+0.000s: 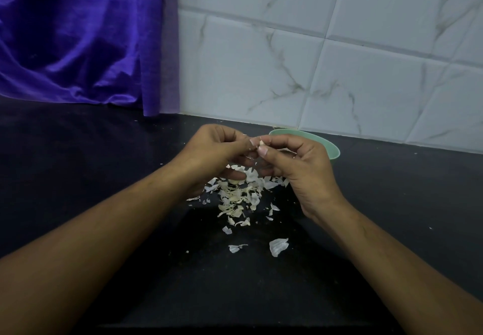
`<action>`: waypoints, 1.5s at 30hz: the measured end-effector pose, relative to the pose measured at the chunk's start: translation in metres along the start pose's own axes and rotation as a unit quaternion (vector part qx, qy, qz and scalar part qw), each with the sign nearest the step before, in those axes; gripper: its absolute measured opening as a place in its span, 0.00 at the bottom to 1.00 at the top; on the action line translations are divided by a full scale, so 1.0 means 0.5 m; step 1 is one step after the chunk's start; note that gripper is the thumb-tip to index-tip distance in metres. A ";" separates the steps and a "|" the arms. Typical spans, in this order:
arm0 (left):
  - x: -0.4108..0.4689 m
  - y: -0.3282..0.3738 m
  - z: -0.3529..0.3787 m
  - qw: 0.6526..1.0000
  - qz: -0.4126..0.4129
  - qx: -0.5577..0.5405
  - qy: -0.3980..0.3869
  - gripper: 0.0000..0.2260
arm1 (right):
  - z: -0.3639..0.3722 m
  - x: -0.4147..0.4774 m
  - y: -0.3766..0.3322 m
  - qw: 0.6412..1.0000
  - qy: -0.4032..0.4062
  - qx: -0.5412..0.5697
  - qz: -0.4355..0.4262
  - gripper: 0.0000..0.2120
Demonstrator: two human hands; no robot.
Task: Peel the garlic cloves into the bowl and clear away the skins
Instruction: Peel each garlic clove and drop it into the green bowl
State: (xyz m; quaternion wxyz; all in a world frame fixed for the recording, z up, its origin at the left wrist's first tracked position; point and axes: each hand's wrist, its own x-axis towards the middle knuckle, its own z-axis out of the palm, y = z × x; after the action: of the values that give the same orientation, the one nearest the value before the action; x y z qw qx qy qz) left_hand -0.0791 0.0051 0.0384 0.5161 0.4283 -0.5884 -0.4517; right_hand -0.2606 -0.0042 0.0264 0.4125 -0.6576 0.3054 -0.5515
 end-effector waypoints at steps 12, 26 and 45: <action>-0.002 0.001 0.005 0.999 0.001 0.052 0.012 0.08 | -0.003 0.002 0.006 1.000 0.007 -0.015 -0.014 0.07; -0.002 -0.007 0.011 0.990 0.077 0.104 0.055 0.07 | -0.002 0.006 0.010 0.999 0.018 0.043 0.022 0.06; -0.002 -0.008 -0.007 0.974 0.097 0.189 0.081 0.11 | -0.007 0.009 -0.003 0.988 -0.008 0.117 0.097 0.11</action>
State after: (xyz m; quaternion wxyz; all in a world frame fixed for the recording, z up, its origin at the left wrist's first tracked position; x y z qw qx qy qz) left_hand -0.0755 0.0049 0.0346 0.5129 0.4943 -0.6582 -0.2438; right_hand -0.2633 -0.0081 0.0299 0.5405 -0.5768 0.2979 -0.5352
